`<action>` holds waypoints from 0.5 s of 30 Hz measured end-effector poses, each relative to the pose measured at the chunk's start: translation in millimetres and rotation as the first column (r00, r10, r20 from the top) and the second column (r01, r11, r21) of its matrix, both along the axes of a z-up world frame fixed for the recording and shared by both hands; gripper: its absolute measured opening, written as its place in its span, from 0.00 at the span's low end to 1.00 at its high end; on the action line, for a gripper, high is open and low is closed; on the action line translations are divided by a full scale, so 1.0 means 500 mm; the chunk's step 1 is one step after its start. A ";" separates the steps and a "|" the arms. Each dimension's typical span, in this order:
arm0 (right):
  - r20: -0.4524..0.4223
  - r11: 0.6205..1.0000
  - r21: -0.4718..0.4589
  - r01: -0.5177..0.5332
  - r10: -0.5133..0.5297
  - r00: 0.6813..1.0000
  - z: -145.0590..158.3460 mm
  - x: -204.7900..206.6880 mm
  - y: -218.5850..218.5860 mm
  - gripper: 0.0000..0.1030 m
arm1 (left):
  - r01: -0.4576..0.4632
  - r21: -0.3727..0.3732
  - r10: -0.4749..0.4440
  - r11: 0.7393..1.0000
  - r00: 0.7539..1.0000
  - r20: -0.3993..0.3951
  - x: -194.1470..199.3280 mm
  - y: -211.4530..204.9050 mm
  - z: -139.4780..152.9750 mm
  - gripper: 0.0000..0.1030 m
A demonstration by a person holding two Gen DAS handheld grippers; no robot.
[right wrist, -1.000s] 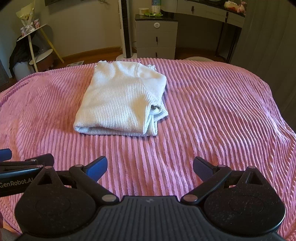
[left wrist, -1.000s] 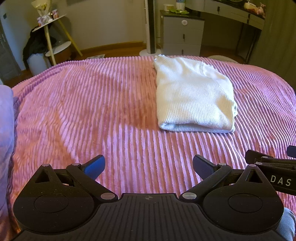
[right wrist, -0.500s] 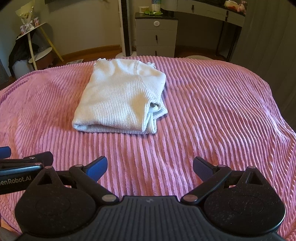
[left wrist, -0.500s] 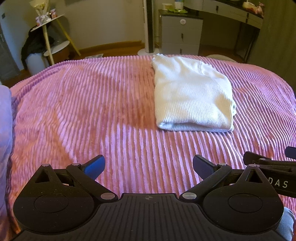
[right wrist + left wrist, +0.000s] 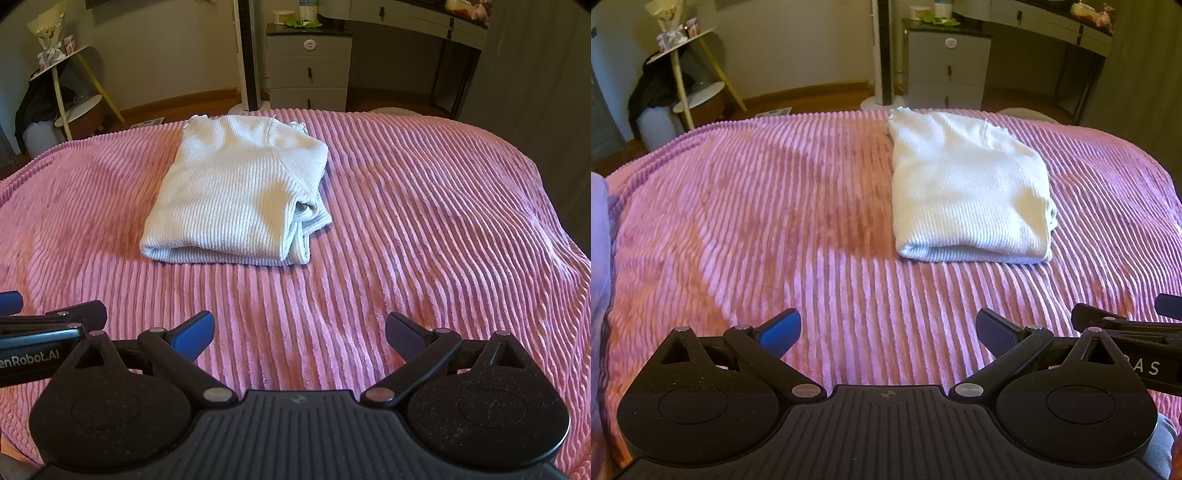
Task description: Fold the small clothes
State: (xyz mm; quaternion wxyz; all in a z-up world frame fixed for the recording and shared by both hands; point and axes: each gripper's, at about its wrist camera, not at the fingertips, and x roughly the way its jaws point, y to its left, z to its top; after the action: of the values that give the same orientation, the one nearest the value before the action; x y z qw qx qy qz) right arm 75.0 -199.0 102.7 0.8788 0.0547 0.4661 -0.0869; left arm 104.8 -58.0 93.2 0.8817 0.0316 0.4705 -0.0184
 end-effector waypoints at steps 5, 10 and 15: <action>-0.004 1.000 0.000 0.006 -0.006 1.000 -0.003 0.000 -0.004 0.96 | 0.008 0.000 -0.008 1.000 1.000 0.000 0.000 -0.005 -0.002 1.00; -0.005 1.000 -0.001 0.014 -0.014 1.000 -0.004 -0.002 -0.008 0.96 | 0.013 -0.009 -0.013 1.000 1.000 -0.007 -0.001 -0.008 -0.004 1.00; -0.004 1.000 0.007 0.019 -0.019 1.000 -0.005 -0.003 -0.008 0.96 | 0.013 -0.039 -0.014 0.999 1.000 -0.014 -0.001 -0.006 -0.001 1.00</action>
State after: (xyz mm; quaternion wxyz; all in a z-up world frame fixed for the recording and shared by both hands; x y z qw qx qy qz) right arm 73.4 -203.1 100.1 0.8767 0.0620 0.4677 -0.0939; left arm 104.5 -60.8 92.6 0.8787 0.0174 0.4759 -0.0339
